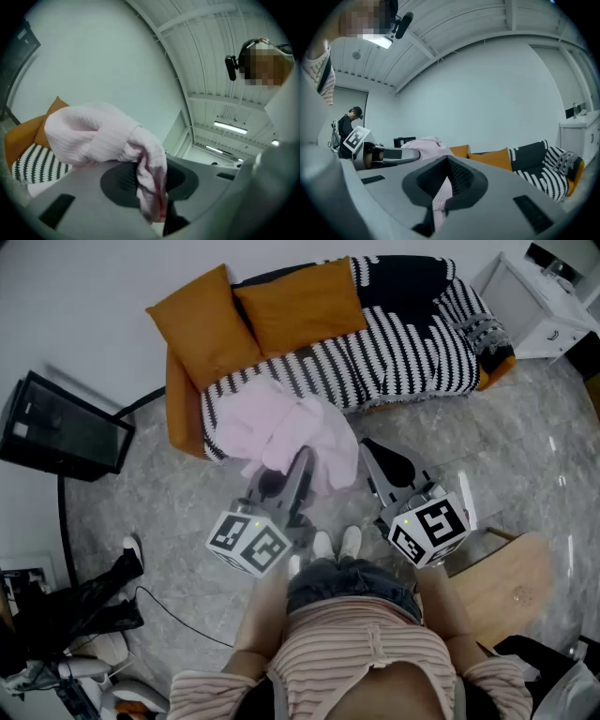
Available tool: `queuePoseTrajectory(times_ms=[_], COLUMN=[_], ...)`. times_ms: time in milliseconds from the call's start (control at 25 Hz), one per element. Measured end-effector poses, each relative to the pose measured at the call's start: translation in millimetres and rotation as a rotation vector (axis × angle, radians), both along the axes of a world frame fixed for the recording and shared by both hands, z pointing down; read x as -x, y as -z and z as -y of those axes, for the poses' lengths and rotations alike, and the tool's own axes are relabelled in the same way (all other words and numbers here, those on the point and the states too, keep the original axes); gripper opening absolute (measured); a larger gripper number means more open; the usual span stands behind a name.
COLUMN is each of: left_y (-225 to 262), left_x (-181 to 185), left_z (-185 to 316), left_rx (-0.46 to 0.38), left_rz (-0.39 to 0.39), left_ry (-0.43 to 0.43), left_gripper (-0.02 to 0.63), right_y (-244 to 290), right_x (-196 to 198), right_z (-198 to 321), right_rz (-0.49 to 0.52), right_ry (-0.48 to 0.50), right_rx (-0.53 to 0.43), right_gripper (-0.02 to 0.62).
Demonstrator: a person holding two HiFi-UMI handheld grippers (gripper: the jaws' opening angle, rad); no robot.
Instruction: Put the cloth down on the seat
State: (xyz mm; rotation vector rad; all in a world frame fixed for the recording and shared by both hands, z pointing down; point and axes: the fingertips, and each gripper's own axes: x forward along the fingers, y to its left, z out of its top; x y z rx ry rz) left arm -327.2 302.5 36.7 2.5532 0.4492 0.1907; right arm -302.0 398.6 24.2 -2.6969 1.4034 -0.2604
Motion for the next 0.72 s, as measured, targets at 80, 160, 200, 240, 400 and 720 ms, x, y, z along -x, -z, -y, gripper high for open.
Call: queuePoseTrajectory(times_ms=[80,160,200,240,400,720], left_y=[-1,-2,-3,-4,-9,-13], left_x=[-2,-4,-5,-6,-8,-17], left_z=[-1,-4,-6,-8,-16,-21], left_rx=[0.005,0.008,0.010,0.011,0.019,0.041], left_rz=[0.012,0.021,0.022,0.025,0.037,0.054], left_ry=[0.011,0.016,0.016,0.016,0.020,0.066], left_gripper=[0.100,0.100,0.100,0.100,0.100,0.100], right_y=[-1,-2,-3,-3,-7,-10], right_x=[-2,-5,-6,-7,-10,-19], right_z=[-1,-4,-6,-8,-19,-37], right_rz=[-0.001,0.002,0.005,0.007,0.014,0.042], right_ry=[0.003,0.004,0.006,0.008,0.014,0.051], right_rx=[0.000,0.000,0.000,0.000,-0.002,-0.065], right_gripper=[0.008,0.008,0.008,0.008,0.008,0.008])
